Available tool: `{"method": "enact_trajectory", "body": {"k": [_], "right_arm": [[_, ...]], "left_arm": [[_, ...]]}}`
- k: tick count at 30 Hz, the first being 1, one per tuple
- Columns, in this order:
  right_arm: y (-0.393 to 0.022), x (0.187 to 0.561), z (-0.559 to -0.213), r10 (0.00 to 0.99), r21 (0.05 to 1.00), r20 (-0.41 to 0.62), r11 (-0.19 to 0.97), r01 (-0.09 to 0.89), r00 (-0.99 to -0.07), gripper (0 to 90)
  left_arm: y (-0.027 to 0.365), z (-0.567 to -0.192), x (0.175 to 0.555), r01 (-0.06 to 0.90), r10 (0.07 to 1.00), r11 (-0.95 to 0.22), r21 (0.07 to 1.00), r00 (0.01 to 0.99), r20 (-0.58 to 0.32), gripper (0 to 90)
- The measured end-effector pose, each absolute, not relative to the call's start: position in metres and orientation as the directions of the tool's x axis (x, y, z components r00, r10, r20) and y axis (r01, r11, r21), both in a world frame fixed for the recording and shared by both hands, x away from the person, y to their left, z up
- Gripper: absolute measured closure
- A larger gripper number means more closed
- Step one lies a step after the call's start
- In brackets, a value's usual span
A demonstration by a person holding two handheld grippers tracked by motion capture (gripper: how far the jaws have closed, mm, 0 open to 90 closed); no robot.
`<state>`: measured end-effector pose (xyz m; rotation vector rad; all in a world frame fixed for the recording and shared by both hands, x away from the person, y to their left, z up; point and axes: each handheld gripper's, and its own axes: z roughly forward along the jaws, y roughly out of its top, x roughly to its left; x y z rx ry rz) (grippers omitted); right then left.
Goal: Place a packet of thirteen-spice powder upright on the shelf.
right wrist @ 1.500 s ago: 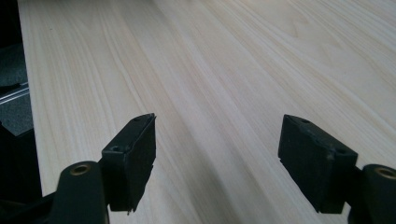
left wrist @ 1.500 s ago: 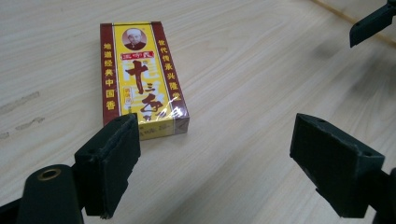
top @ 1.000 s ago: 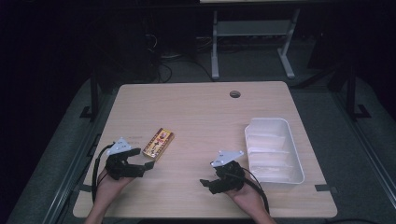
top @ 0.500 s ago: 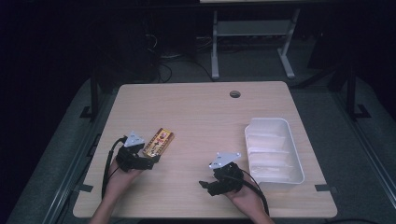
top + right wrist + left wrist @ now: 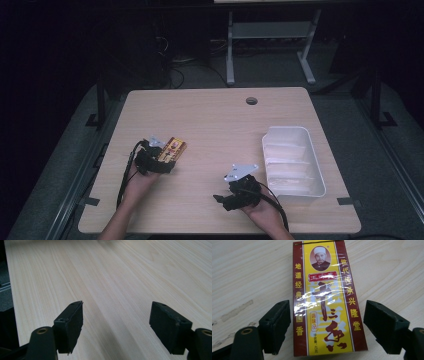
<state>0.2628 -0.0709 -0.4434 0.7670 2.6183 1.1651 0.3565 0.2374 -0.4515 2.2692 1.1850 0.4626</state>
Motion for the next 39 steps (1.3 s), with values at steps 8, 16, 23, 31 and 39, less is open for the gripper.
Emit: {"method": "enact_trajectory", "body": {"k": [8, 16, 23, 31, 39], "right_arm": [[-0.071, 0.263, -0.443, 0.522, 0.734, 0.046, 0.56, 0.384, -0.851, 26.1], [-0.068, 0.262, -0.444, 0.518, 0.731, 0.046, 0.565, 0.382, -0.854, 26.2], [-0.065, 0.261, -0.444, 0.511, 0.733, 0.053, 0.563, 0.381, -0.858, 26.2], [-0.064, 0.26, -0.442, 0.517, 0.739, 0.044, 0.558, 0.376, -0.855, 26.4], [-0.061, 0.257, -0.44, 0.516, 0.743, 0.031, 0.561, 0.365, -0.856, 26.4]], "left_arm": [[0.238, -0.451, 0.36, 0.661, 0.839, -0.455, 0.597, 0.543, 0.038, 29.8], [0.237, -0.453, 0.362, 0.672, 0.838, -0.464, 0.577, 0.544, 0.04, 30.3], [0.237, -0.452, 0.364, 0.682, 0.839, -0.456, 0.572, 0.543, 0.022, 32.2], [0.238, -0.449, 0.361, 0.666, 0.83, -0.463, 0.585, 0.557, 0.023, 32.5], [0.242, -0.437, 0.348, 0.628, 0.818, -0.455, 0.631, 0.575, 0.018, 32.6]]}}
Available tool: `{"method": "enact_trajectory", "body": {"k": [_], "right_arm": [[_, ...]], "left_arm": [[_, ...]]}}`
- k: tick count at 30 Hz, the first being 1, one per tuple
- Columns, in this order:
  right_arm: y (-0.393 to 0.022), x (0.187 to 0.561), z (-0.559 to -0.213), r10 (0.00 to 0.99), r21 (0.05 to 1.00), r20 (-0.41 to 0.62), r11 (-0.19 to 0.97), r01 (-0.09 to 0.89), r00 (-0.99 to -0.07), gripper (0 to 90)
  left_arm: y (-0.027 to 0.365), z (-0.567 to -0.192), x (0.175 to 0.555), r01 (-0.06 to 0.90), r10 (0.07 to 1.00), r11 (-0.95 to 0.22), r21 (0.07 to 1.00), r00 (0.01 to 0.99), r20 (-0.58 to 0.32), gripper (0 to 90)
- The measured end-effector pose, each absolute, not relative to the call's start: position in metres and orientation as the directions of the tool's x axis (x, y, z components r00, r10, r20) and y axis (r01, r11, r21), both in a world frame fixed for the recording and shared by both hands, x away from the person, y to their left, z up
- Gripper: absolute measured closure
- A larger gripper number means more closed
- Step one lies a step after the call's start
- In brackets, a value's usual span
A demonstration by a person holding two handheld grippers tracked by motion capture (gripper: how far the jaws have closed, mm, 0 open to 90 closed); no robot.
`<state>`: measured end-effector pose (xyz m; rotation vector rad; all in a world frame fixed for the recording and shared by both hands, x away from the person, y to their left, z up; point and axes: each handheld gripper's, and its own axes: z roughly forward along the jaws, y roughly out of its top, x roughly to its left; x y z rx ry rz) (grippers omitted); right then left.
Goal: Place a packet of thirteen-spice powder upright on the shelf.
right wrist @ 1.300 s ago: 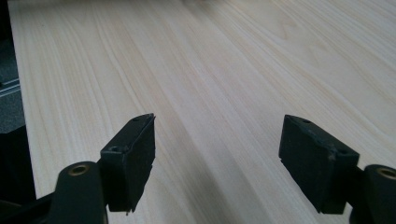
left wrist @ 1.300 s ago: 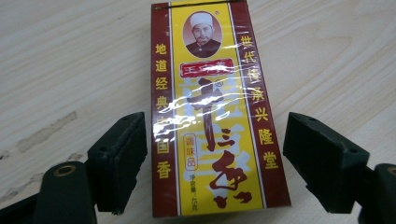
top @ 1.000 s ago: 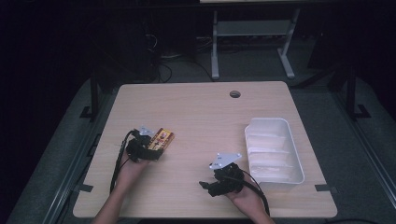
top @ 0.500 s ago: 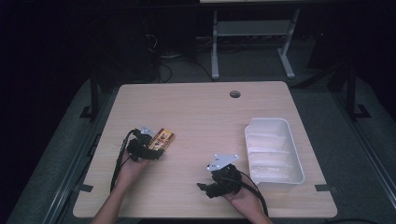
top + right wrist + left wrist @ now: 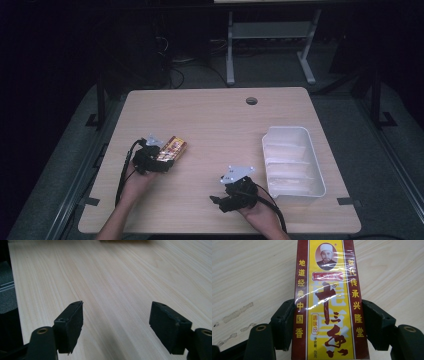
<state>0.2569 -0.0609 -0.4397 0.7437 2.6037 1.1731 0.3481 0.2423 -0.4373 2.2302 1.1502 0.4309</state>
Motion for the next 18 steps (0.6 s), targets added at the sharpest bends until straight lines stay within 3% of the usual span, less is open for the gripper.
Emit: {"method": "enact_trajectory", "body": {"k": [11, 18], "right_arm": [[-0.061, 0.255, -0.43, 0.529, 0.759, 0.029, 0.54, 0.363, -0.848, 26.4], [-0.068, 0.256, -0.421, 0.549, 0.778, 0.078, 0.488, 0.395, -0.832, 25.2]], "left_arm": [[0.241, -0.424, 0.322, 0.561, 0.779, -0.468, 0.683, 0.627, 0.018, 32.6], [0.234, -0.415, 0.303, 0.519, 0.745, -0.472, 0.713, 0.667, 0.008, 32.6]]}}
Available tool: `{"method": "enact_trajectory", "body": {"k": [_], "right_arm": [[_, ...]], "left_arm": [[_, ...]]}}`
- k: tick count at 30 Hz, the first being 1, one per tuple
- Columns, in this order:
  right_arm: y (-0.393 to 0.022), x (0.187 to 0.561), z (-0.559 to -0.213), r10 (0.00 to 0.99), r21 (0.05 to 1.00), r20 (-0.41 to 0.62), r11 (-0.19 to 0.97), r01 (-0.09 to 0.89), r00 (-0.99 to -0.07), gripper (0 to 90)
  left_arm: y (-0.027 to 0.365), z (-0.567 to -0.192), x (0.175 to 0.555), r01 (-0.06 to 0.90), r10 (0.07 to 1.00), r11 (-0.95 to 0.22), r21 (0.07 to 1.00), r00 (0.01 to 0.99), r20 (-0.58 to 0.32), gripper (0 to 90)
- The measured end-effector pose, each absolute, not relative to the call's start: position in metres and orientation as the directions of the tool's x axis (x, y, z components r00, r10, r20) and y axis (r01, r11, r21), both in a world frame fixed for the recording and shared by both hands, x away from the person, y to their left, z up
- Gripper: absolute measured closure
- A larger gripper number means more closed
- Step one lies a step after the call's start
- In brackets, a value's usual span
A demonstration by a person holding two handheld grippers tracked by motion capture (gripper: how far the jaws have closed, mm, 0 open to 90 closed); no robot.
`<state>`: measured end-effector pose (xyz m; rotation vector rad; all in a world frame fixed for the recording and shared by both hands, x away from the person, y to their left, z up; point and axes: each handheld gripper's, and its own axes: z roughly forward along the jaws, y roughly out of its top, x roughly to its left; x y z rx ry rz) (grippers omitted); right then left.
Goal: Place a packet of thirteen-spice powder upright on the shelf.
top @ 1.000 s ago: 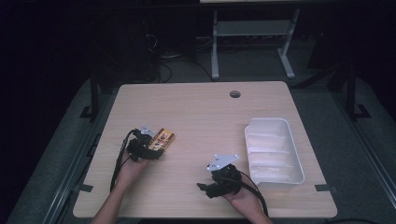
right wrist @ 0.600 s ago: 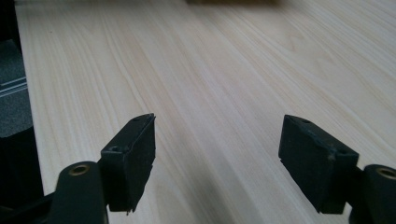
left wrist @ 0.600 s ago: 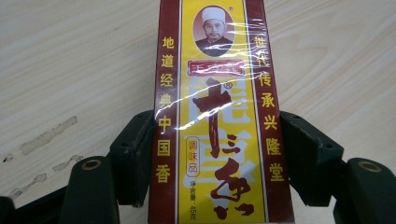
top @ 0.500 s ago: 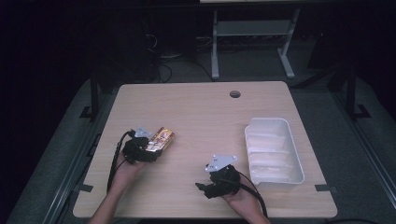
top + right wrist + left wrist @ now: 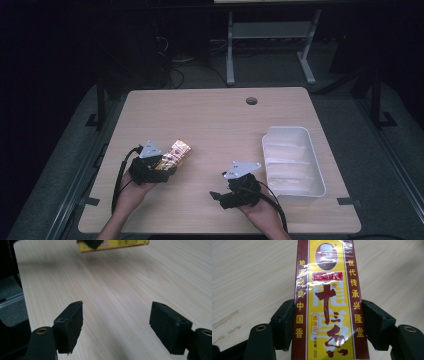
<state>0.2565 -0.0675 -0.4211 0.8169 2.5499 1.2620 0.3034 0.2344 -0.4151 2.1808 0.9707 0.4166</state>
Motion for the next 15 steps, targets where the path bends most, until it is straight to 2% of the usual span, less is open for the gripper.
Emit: {"method": "enact_trajectory", "body": {"k": [5, 7, 9, 15], "right_arm": [[-0.072, 0.259, -0.415, 0.55, 0.778, 0.141, 0.452, 0.436, -0.823, 22.3], [-0.074, 0.259, -0.413, 0.549, 0.778, 0.146, 0.45, 0.439, -0.823, 21.3], [-0.075, 0.259, -0.411, 0.554, 0.778, 0.152, 0.443, 0.444, -0.818, 15.9], [-0.077, 0.26, -0.405, 0.555, 0.775, 0.156, 0.444, 0.45, -0.817, 13.6]], "left_arm": [[0.23, -0.414, 0.293, 0.497, 0.725, -0.488, 0.718, 0.689, 0.016, 32.6], [0.226, -0.413, 0.286, 0.48, 0.711, -0.493, 0.726, 0.703, 0.018, 32.6], [0.225, -0.412, 0.283, 0.471, 0.704, -0.497, 0.728, 0.71, 0.021, 32.6], [0.214, -0.413, 0.271, 0.442, 0.669, -0.506, 0.741, 0.743, 0.014, 32.6]]}}
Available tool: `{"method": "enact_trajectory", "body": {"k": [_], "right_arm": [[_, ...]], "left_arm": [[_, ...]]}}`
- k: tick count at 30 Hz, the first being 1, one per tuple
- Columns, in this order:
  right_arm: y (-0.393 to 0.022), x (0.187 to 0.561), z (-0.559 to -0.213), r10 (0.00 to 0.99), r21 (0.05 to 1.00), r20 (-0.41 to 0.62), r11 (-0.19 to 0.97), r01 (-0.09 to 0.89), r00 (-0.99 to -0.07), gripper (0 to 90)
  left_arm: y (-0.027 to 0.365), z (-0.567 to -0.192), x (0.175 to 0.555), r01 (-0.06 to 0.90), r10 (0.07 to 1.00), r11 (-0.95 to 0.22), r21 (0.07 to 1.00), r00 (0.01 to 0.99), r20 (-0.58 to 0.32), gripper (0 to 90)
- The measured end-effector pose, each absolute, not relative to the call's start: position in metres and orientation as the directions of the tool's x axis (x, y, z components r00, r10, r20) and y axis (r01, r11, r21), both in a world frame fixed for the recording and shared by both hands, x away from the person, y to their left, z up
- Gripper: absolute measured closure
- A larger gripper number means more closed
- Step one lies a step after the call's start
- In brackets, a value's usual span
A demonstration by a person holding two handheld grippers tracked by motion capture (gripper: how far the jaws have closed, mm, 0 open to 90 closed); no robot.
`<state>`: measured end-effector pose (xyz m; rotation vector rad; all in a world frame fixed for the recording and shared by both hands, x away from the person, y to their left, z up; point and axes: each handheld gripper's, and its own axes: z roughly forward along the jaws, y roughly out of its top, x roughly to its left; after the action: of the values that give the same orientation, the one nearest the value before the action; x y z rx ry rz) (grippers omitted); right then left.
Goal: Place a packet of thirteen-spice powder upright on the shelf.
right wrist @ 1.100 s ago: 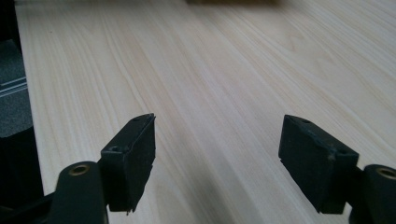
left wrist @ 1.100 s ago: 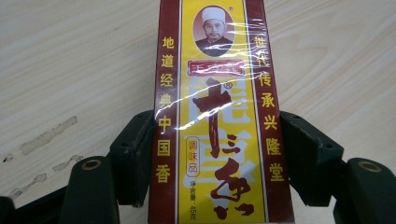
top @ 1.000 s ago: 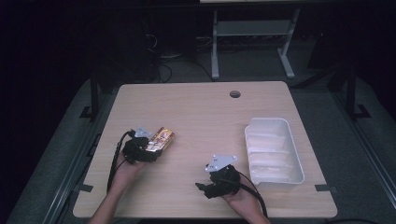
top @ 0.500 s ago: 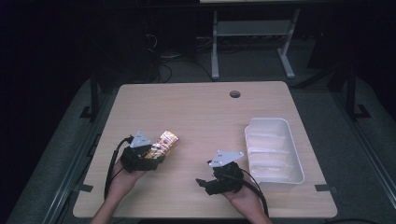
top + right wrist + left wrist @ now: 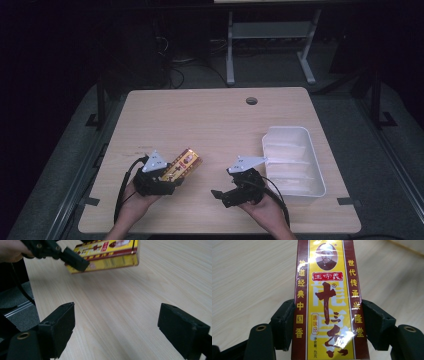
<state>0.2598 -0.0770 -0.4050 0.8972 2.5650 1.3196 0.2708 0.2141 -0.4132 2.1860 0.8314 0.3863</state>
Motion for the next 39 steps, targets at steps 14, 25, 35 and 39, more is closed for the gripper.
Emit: {"method": "enact_trajectory", "body": {"k": [14, 25, 35, 39], "right_arm": [[-0.083, 0.262, -0.4, 0.568, 0.78, 0.192, 0.407, 0.476, -0.8, 15.1], [-0.087, 0.271, -0.404, 0.584, 0.762, 0.3, 0.329, 0.558, -0.754, 21.1], [-0.089, 0.274, -0.408, 0.6, 0.75, 0.337, 0.294, 0.592, -0.725, 22.7], [-0.09, 0.275, -0.41, 0.596, 0.743, 0.364, 0.279, 0.609, -0.716, 23.6]], "left_arm": [[0.193, -0.417, 0.249, 0.372, 0.596, -0.523, 0.767, 0.803, 0.017, 32.6], [0.177, -0.421, 0.24, 0.327, 0.559, -0.548, 0.77, 0.828, 0.046, 32.6], [0.162, -0.419, 0.23, 0.285, 0.522, -0.559, 0.779, 0.85, 0.064, 32.6], [0.159, -0.417, 0.225, 0.259, 0.521, -0.553, 0.792, 0.849, 0.086, 32.6]]}}
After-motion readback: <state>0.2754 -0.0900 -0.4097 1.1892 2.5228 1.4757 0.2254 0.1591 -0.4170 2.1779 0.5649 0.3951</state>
